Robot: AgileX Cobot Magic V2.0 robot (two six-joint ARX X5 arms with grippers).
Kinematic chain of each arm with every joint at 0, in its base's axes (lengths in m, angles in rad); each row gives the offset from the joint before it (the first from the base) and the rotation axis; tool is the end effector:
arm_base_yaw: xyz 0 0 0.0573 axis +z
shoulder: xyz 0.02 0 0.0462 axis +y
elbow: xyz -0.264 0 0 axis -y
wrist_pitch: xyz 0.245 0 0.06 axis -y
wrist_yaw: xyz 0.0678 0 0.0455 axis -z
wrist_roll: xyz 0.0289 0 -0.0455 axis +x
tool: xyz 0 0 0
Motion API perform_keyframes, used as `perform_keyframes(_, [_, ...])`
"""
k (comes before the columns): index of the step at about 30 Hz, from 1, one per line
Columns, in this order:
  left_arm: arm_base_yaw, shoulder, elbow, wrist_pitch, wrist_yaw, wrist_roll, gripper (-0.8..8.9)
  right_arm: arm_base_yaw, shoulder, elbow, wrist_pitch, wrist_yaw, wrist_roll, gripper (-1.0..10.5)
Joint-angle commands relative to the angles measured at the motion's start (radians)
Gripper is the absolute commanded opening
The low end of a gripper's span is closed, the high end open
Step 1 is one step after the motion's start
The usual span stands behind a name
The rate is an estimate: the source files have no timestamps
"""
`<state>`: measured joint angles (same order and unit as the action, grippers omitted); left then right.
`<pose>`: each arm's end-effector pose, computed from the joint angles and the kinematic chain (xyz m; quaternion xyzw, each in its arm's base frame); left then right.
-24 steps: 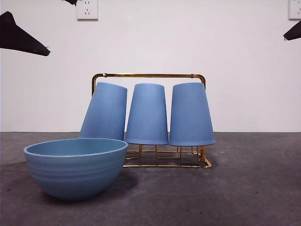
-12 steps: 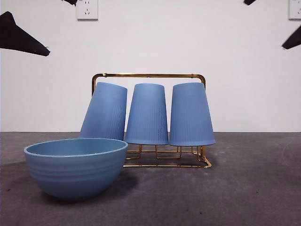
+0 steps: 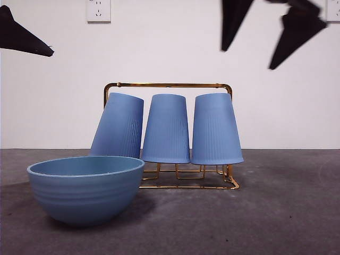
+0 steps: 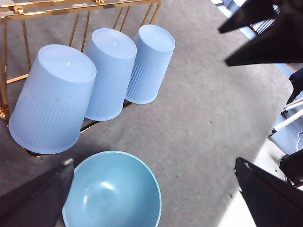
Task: Right arm lift cup from the cupboard, then place it on the right of the bowl
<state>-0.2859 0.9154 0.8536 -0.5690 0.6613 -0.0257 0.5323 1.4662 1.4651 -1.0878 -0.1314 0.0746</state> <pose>0.1682 -0.0679 0.3041 -0.0687 0.3103 -0.4296 0.8452 0.2412 0.1465 0.3403 -0.0729 0.5176 0.2596 0.8120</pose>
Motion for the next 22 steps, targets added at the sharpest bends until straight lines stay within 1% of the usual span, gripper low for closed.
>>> perform_keyframes(1, [-0.004,0.003,0.019,0.004,0.009,0.011,5.62,0.03,0.122,0.122,-0.017,0.026,-0.023,5.5])
perform_keyframes(5, [-0.004,0.003,0.019,-0.005,0.009,0.012,5.62,0.04,0.303,0.294,-0.084,0.08,-0.023,5.5])
perform_keyframes(9, [-0.004,0.003,0.019,-0.012,0.009,0.015,5.62,0.04,0.413,0.394,-0.123,0.081,-0.023,5.5])
perform_keyframes(20, [-0.004,0.003,0.019,-0.014,0.009,0.016,5.62,0.033,0.503,0.409,-0.127,0.089,-0.023,5.5])
perform_keyframes(22, [-0.004,0.003,0.019,-0.014,0.009,0.016,5.62,0.032,0.505,0.409,-0.125,0.111,-0.023,4.9])
